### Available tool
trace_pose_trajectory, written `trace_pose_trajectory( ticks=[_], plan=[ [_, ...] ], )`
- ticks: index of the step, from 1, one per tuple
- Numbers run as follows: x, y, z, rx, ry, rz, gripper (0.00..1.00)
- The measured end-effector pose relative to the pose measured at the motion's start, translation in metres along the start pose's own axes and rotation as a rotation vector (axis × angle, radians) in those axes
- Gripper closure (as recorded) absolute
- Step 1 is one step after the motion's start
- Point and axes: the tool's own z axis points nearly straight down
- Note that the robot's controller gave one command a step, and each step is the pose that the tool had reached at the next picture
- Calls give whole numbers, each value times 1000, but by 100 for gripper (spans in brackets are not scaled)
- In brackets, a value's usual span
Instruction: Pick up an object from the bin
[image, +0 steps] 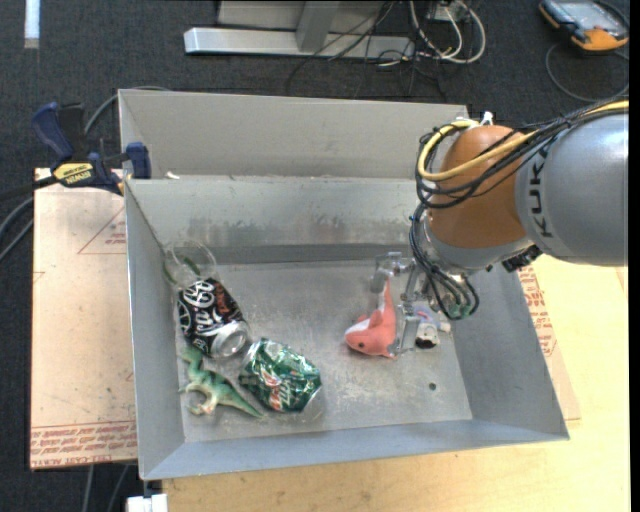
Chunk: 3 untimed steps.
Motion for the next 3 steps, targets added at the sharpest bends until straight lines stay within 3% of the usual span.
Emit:
trace_pose_trajectory(
  ticks=[1,2,3],
  plan=[
    [-1,0,-5,0,-7,-2,0],
    [6,0,56,-1,-2,-84,0],
    [1,4,56,0,-9,-162,0]
  ],
)
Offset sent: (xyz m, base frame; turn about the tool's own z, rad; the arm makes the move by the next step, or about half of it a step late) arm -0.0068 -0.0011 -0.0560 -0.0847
